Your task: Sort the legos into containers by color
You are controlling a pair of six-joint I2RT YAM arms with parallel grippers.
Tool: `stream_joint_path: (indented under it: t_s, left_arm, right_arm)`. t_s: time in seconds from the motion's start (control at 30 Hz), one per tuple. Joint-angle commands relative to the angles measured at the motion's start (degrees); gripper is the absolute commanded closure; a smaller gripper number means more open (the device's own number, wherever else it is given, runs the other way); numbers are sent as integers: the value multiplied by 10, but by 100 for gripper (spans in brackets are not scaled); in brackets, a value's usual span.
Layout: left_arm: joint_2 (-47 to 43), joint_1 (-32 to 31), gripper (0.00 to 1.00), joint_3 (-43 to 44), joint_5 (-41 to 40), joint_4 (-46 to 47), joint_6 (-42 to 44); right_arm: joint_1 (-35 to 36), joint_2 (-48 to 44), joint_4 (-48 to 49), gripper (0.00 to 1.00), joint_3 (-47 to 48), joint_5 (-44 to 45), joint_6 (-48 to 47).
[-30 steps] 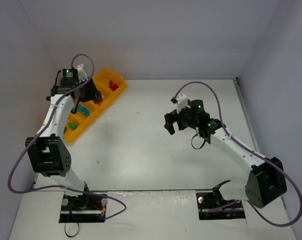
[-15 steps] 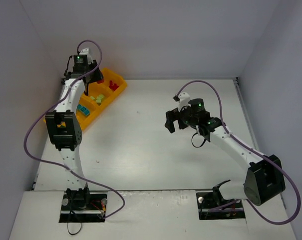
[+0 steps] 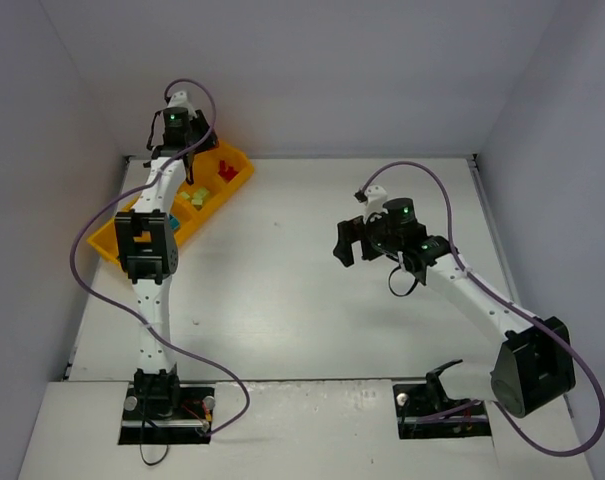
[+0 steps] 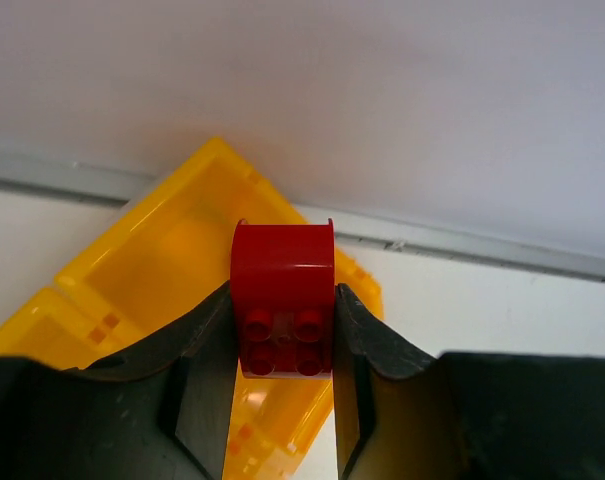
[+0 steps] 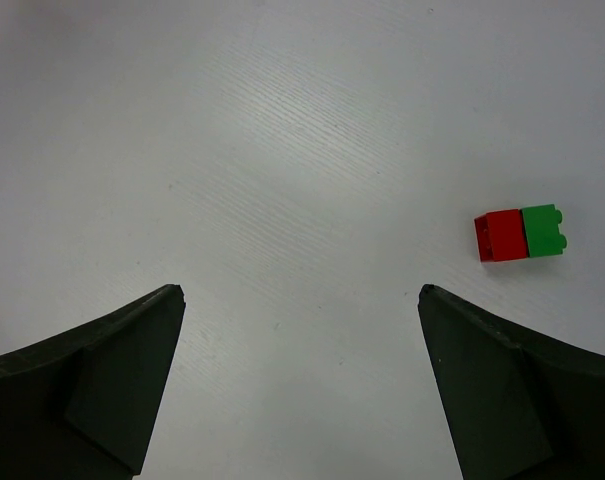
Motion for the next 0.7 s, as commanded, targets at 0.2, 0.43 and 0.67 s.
stream_joint_path:
  t_s: [0.2,0.43,0.67]
  left_arm:
    - [36,-10,49,95,-3,35,-17]
    - [24,-10,45,84,-6,28,-16]
    - [-59,-20,45,19,44,17,-31]
  right_arm:
    - [-14,-41,-5,0,-7,16,22]
    - [-22,-37,-6,2,-4,15,20]
    - [-55,-5,-15,44,-2,69,56]
